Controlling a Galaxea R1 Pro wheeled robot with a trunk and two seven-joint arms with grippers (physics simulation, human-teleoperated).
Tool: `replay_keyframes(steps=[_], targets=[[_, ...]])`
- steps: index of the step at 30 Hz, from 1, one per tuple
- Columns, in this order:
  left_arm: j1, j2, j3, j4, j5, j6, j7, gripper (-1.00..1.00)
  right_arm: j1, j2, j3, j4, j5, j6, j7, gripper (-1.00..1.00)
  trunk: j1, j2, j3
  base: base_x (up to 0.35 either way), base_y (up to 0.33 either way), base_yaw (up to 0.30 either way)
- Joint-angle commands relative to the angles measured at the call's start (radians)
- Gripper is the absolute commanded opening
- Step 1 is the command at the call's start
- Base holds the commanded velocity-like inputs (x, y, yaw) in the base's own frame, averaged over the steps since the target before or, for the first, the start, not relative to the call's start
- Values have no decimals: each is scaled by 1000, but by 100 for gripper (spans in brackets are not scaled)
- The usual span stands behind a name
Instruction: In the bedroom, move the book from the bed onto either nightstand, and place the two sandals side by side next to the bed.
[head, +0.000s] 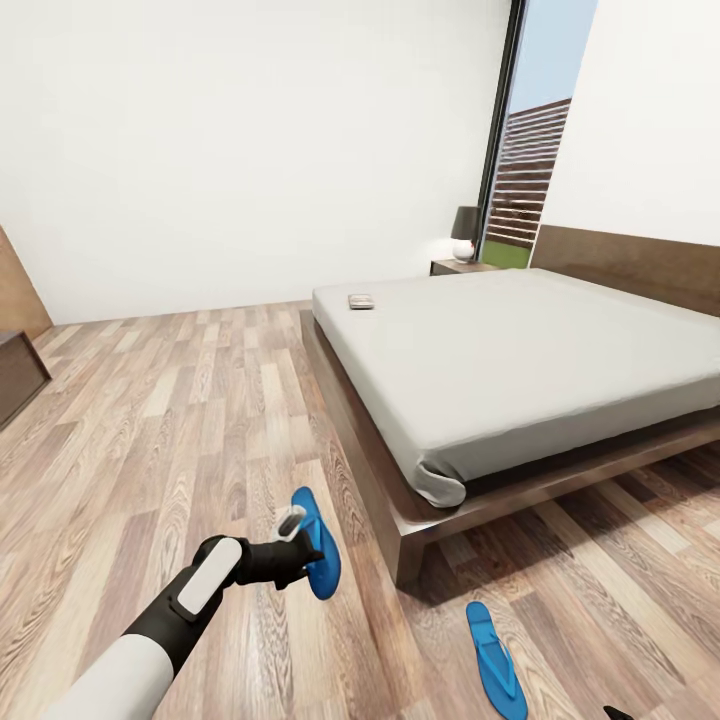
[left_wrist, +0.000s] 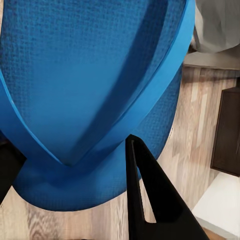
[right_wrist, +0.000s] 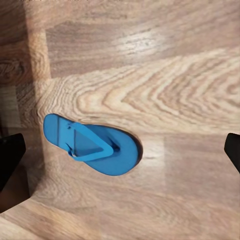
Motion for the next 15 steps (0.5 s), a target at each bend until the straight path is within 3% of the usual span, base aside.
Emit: replay_keyframes(steps=[1,8,15], targets=[[0,1,-3,0,5,-3,4,-100,-1,0,8,4,-11,8,7,100,0,0,-1,0,0,0],[0,1,-3,4,6,-19,3,-100,-1,0,10,4,-11,8,7,100,0,0,-1,0,-23,0],[0,1,-3,5,6,-20,4,-100,-1,0,15,3,-11,6,6,100,0,0,-1,0,-115,24]])
